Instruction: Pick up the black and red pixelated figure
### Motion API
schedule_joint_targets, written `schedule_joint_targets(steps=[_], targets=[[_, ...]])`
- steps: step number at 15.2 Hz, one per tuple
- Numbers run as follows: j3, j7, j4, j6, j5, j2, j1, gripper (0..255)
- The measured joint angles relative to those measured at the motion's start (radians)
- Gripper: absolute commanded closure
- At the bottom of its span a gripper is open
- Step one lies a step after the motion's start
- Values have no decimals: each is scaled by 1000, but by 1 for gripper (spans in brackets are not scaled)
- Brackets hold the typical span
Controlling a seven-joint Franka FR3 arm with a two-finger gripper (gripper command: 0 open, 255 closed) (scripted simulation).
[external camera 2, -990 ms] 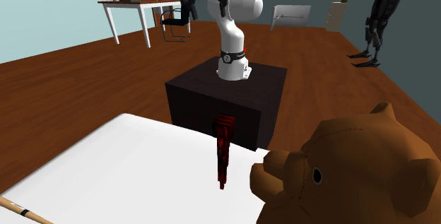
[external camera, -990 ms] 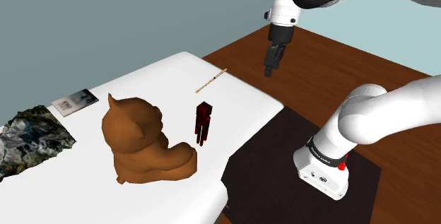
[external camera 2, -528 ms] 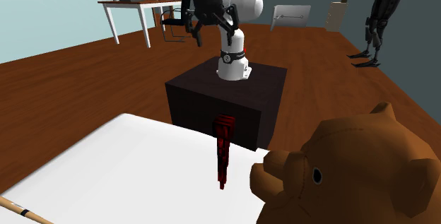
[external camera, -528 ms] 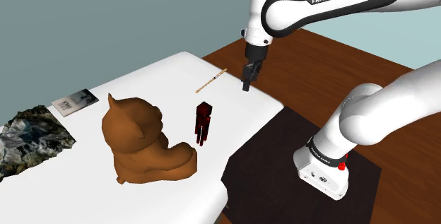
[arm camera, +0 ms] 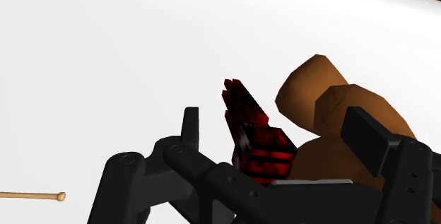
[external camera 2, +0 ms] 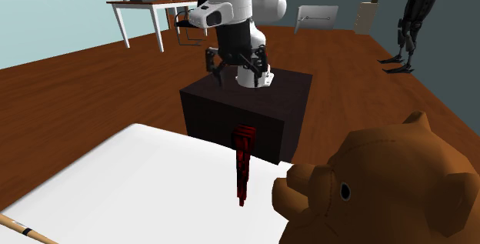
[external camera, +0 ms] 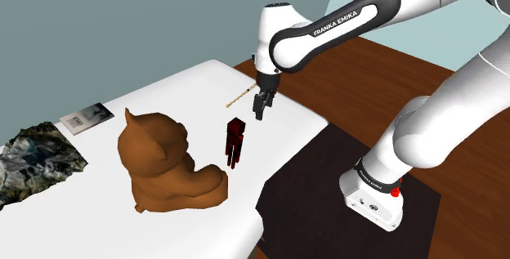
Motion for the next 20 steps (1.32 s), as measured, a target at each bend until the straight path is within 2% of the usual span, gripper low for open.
schedule_joint_targets(steps=[7,15,16,20], targets=[[41,91,114,173,-105,266,35,0],[28,118,123,279,-154,382,45,0],[27,120,125,283,-156,388,46,255],[26,122,128,287,-159,393,46,255]])
